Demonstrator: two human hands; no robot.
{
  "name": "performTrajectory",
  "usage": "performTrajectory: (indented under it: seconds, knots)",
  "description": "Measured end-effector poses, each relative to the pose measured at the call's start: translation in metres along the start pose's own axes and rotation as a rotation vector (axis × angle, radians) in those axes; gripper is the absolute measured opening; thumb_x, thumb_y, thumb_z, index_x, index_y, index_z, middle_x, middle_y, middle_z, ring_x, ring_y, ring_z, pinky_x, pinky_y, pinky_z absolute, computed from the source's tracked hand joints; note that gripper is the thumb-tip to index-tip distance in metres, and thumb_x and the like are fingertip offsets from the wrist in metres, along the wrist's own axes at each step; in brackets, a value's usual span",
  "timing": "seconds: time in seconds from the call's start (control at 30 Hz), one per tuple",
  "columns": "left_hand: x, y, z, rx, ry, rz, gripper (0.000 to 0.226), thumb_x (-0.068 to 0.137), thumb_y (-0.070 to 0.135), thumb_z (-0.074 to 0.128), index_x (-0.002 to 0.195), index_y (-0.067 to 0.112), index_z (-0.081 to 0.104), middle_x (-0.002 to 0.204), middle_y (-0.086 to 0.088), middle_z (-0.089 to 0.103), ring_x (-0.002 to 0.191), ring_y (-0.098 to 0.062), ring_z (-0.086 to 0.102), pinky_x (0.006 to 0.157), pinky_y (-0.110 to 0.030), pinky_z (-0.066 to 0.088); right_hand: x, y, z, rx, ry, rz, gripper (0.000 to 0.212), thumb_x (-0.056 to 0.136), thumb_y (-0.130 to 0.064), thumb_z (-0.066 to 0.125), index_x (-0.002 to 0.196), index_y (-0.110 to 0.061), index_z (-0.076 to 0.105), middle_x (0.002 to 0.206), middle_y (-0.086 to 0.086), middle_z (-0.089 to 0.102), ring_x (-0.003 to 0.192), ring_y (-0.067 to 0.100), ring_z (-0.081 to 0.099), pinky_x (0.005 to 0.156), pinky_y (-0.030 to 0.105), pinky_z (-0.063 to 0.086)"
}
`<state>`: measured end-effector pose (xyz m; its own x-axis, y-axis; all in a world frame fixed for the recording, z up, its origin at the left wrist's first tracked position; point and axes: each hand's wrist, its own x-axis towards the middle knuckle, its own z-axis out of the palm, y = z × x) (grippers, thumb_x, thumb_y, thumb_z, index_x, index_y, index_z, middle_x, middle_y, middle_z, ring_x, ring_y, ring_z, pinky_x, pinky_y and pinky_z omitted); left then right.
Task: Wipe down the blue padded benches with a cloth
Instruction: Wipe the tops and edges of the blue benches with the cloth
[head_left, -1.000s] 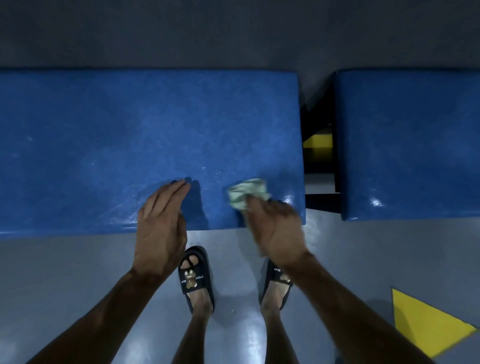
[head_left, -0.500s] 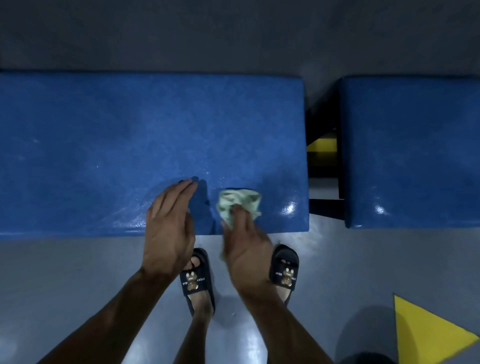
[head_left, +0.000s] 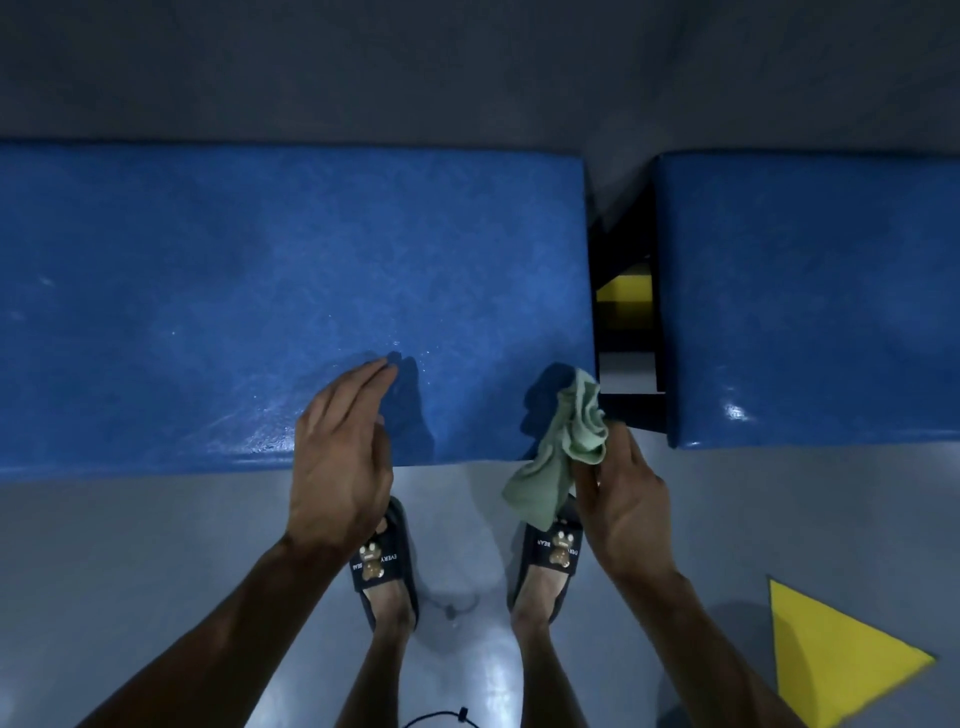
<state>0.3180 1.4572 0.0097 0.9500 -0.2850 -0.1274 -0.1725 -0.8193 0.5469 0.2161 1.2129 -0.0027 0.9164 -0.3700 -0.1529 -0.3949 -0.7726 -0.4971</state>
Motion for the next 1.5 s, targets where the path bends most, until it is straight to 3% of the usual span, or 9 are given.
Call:
performTrajectory:
  seconds: [0.37, 0.47, 0.6, 0.7, 0.87, 0.97, 1.1, 1.3, 1.5]
  knots:
    - [0.000, -0.004, -0.003, 0.014, -0.013, -0.002, 0.050, 0.094, 0.010, 0.039, 0.143, 0.012, 0.049, 0.148, -0.002, 0.049, 0.134, -0.018, 0.040, 0.112, -0.027, 0.024, -0.010, -0.053, 0.025, 0.126, -0.216, -0.081, 0.041, 0.087, -0.024, 0.065, 0.124, -0.026, 0.047, 0.121, -0.004, 0.048, 0.082, 0.015, 0.064, 0.068, 0.029, 0.057]
    - [0.002, -0.005, -0.006, 0.005, -0.017, -0.002, 0.049, 0.095, 0.012, 0.039, 0.143, 0.012, 0.049, 0.148, -0.002, 0.049, 0.133, -0.019, 0.042, 0.110, -0.022, 0.022, -0.007, -0.028, 0.006, 0.160, -0.072, 0.033, 0.037, 0.081, -0.014, 0.071, 0.112, -0.027, 0.055, 0.109, -0.008, 0.052, 0.082, 0.008, 0.057, 0.068, 0.011, 0.042]
    - [0.005, -0.008, -0.006, 0.005, -0.017, -0.002, 0.049, 0.095, 0.012, 0.039, 0.143, 0.014, 0.049, 0.148, 0.000, 0.048, 0.134, -0.018, 0.041, 0.111, -0.019, 0.020, -0.003, 0.013, -0.012, 0.132, 0.235, 0.280, 0.032, 0.077, 0.000, 0.072, 0.104, -0.011, 0.060, 0.102, 0.008, 0.057, 0.082, 0.010, 0.050, 0.067, 0.015, 0.032]
    - [0.006, -0.010, -0.007, 0.017, -0.021, -0.012, 0.048, 0.095, 0.011, 0.039, 0.142, 0.012, 0.050, 0.147, -0.001, 0.049, 0.132, -0.019, 0.042, 0.111, -0.010, 0.013, 0.000, 0.001, 0.009, 0.192, 0.275, 0.320, 0.028, 0.076, 0.001, 0.066, 0.102, -0.007, 0.060, 0.102, 0.010, 0.056, 0.081, 0.001, 0.043, 0.069, 0.013, 0.035]
    - [0.006, -0.013, -0.009, 0.023, -0.029, -0.023, 0.048, 0.096, 0.012, 0.038, 0.143, 0.014, 0.050, 0.148, 0.001, 0.048, 0.133, -0.017, 0.041, 0.110, -0.016, 0.017, -0.007, -0.028, 0.032, 0.293, 0.347, 0.453, 0.043, 0.076, -0.001, 0.070, 0.115, -0.012, 0.057, 0.107, 0.010, 0.053, 0.088, 0.017, 0.055, 0.077, 0.027, 0.045]
    - [0.007, -0.012, -0.010, 0.014, -0.034, -0.037, 0.048, 0.096, 0.012, 0.039, 0.142, 0.015, 0.050, 0.148, 0.002, 0.048, 0.132, -0.018, 0.042, 0.111, -0.018, 0.019, -0.023, -0.076, 0.058, 0.506, 0.279, 0.388, 0.046, 0.082, -0.008, 0.067, 0.120, -0.032, 0.055, 0.113, 0.001, 0.052, 0.095, 0.010, 0.057, 0.082, 0.024, 0.049]
    - [0.010, -0.015, -0.015, 0.013, -0.027, -0.020, 0.048, 0.095, 0.010, 0.040, 0.142, 0.014, 0.050, 0.147, 0.002, 0.048, 0.131, -0.017, 0.042, 0.111, -0.017, 0.019, -0.029, -0.134, 0.089, 0.398, 0.122, 0.243, 0.044, 0.077, -0.007, 0.069, 0.117, -0.021, 0.058, 0.110, -0.009, 0.046, 0.090, 0.000, 0.048, 0.079, 0.000, 0.036]
    - [0.015, -0.019, -0.025, 0.020, -0.044, -0.012, 0.047, 0.097, 0.011, 0.041, 0.143, 0.017, 0.049, 0.147, 0.003, 0.048, 0.132, -0.016, 0.039, 0.110, -0.012, 0.013, 0.003, -0.070, 0.033, 0.267, 0.041, 0.084, 0.035, 0.078, -0.013, 0.066, 0.113, -0.019, 0.063, 0.101, -0.005, 0.052, 0.079, -0.006, 0.045, 0.071, -0.005, 0.030]
    - [0.022, -0.027, -0.036, 0.023, -0.082, 0.017, 0.053, 0.095, 0.001, 0.052, 0.144, 0.021, 0.049, 0.147, 0.007, 0.047, 0.133, -0.014, 0.040, 0.111, -0.014, 0.013, 0.047, -0.042, 0.017, 0.021, 0.279, 0.384, 0.025, 0.082, -0.016, 0.060, 0.106, -0.008, 0.058, 0.100, 0.011, 0.055, 0.086, 0.031, 0.056, 0.067, 0.027, 0.036]
